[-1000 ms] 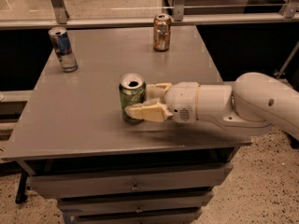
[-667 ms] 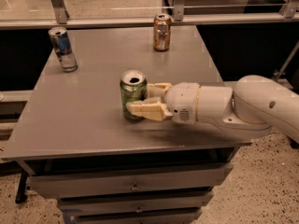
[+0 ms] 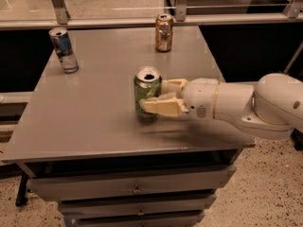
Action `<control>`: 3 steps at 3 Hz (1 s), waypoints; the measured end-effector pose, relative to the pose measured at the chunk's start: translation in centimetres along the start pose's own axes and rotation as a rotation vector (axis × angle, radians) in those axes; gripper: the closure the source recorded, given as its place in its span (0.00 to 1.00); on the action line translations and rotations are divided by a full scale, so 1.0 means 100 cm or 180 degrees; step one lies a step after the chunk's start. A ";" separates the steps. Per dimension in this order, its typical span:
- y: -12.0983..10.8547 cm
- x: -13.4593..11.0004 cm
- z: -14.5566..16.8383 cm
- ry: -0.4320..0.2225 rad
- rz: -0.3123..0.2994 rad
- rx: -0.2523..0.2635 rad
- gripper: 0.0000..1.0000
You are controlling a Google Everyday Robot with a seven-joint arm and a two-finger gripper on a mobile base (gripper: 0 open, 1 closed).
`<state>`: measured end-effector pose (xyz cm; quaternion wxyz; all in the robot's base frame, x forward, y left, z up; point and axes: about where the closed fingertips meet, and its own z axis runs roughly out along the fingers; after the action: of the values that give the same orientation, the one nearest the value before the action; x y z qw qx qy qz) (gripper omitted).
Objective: Move green can near orange can
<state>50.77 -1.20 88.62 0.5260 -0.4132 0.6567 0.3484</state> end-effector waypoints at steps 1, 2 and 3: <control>0.000 0.000 0.000 0.0000 -0.0002 0.0001 1.00; -0.017 0.000 -0.004 0.0002 -0.0094 0.0089 1.00; -0.056 -0.003 -0.015 -0.0002 -0.0213 0.0250 1.00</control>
Offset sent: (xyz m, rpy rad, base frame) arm 0.0357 -0.0303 -0.0005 -0.0348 -0.0704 -0.0604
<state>55.29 -4.77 89.09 0.5534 -0.4139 0.6554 0.3047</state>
